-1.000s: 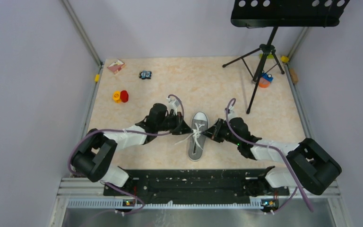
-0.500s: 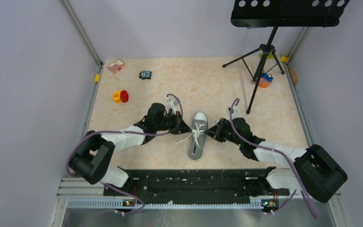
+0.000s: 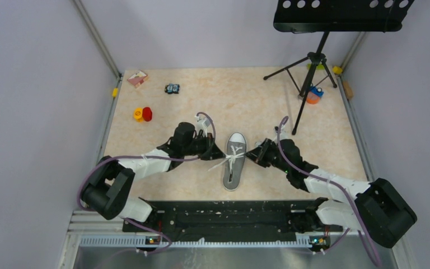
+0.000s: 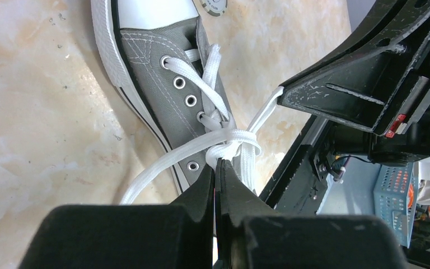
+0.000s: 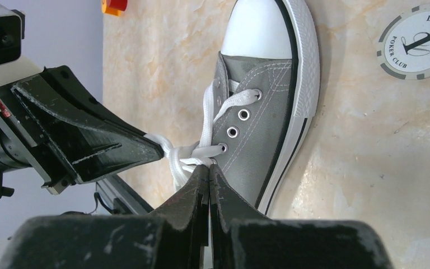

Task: Tie the shoes
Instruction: Tie the shoelace on the shoe.

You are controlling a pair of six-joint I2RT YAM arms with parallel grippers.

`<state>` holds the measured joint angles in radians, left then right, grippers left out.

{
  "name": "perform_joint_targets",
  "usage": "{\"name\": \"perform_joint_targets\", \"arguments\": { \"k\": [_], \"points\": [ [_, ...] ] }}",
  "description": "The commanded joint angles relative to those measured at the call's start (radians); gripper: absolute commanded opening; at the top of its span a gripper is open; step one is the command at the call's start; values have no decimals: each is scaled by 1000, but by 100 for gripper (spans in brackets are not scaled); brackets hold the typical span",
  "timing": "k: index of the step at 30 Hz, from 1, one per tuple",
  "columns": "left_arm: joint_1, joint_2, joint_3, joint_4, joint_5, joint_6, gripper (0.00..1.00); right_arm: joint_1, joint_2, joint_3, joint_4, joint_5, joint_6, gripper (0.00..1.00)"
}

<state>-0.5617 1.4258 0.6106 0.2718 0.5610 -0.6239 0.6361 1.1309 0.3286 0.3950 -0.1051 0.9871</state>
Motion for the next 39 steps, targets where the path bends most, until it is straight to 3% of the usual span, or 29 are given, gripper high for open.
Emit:
{"name": "perform_joint_targets", "arguments": {
  "k": [1,6,7,10,12,16,29,37,39],
  "points": [
    [8,-16,4,7,15,24,0,-13,-30,-3,3,17,-18,0],
    [6,-16,15,5,33,24,0,-13,-20,6,4,-23,-21,0],
    [6,-15,20,4,37,24,0,-13,-16,9,14,-35,-28,5],
    [5,-12,27,3,43,24,0,-14,-9,24,29,-51,-40,33],
    [6,-8,31,6,45,23,0,-14,-6,36,25,-51,-44,44],
    [4,1,36,12,55,20,0,-13,28,54,49,-72,-40,52],
    [4,4,37,11,61,16,0,-15,181,122,83,-95,4,52],
    [4,1,38,7,65,19,0,-24,194,109,95,-67,24,35],
    [5,1,37,7,63,20,0,-27,196,105,93,-63,30,27]
  ]
}}
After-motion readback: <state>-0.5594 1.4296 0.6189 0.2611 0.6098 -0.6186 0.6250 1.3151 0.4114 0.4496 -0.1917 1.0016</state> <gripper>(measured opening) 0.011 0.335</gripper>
